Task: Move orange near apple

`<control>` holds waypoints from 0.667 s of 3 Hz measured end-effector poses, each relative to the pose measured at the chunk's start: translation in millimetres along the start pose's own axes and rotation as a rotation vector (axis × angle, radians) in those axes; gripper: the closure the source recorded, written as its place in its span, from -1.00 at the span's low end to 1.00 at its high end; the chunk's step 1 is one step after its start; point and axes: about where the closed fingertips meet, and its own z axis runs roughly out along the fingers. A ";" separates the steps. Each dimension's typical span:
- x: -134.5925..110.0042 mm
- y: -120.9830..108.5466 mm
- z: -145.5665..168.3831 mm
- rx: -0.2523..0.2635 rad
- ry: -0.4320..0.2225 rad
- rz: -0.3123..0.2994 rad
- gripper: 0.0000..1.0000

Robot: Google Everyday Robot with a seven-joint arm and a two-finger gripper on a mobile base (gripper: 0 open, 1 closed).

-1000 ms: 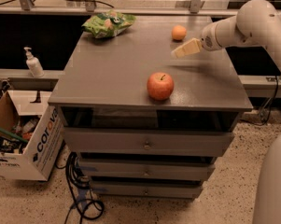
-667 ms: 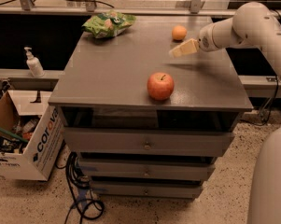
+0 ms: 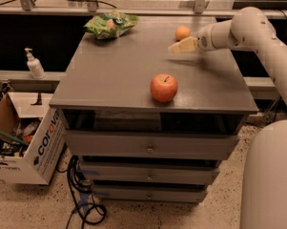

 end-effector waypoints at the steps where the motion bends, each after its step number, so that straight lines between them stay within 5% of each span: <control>1: -8.1 -10.7 13.2 0.008 -0.055 0.022 -1.00; 2: -14.8 -24.1 24.4 0.024 -0.097 0.031 -1.00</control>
Offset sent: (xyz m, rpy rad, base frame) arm 0.0623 -0.0152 0.0122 0.1013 -0.1165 -0.0572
